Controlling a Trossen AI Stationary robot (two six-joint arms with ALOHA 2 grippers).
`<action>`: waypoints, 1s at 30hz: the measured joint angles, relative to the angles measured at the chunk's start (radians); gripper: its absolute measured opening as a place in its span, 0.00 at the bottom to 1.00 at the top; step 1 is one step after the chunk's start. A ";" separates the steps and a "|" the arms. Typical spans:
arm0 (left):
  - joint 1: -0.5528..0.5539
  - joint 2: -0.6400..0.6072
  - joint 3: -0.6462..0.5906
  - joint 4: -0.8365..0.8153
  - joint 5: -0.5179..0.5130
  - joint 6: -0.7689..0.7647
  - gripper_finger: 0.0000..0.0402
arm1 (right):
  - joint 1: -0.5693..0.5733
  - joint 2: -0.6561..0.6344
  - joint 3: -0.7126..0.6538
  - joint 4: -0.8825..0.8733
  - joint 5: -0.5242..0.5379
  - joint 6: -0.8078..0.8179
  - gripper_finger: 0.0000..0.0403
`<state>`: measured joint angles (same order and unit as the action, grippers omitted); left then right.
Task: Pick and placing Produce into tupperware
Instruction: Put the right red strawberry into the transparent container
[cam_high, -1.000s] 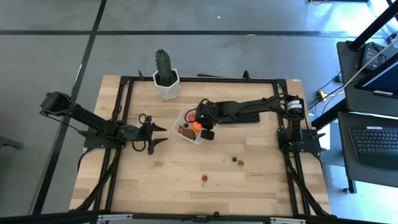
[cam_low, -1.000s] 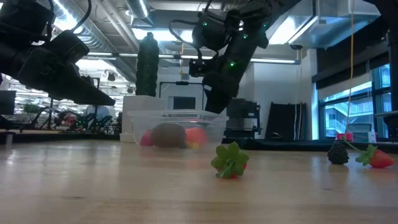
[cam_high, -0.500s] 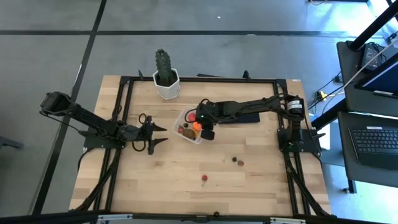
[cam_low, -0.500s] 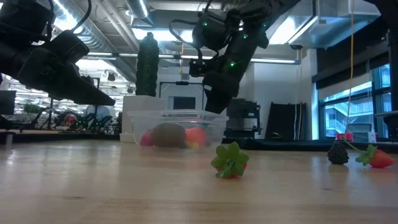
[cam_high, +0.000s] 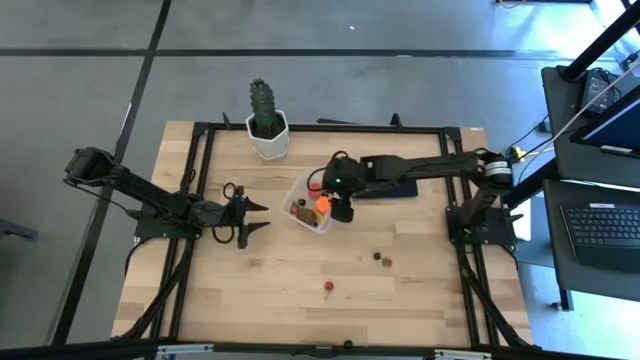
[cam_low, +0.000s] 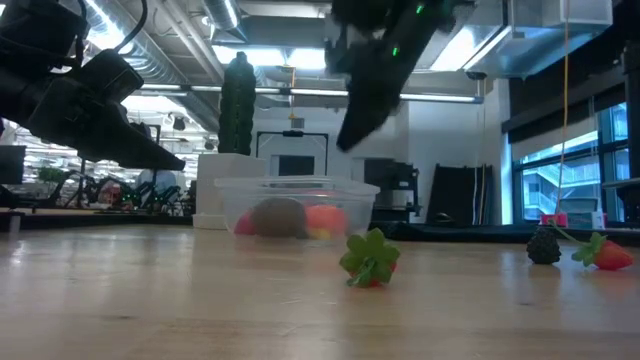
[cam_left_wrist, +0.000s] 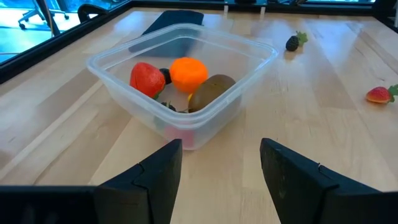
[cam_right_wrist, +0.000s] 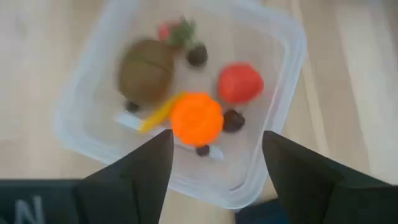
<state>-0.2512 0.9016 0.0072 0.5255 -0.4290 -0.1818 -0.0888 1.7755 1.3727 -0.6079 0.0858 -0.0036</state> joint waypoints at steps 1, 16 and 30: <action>0.000 0.000 0.000 0.000 0.000 0.000 0.52 | 0.006 -0.022 0.000 -0.005 -0.001 0.002 0.62; 0.000 0.000 0.000 -0.018 0.000 -0.016 0.52 | 0.211 -0.460 -0.465 0.248 0.100 0.238 0.62; 0.000 0.000 0.000 -0.020 0.000 -0.021 0.52 | 0.392 -0.503 -0.825 0.559 0.097 0.504 0.62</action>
<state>-0.2512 0.9016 0.0073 0.5056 -0.4290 -0.2031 0.3037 1.2724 0.5476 -0.0490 0.1833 0.5006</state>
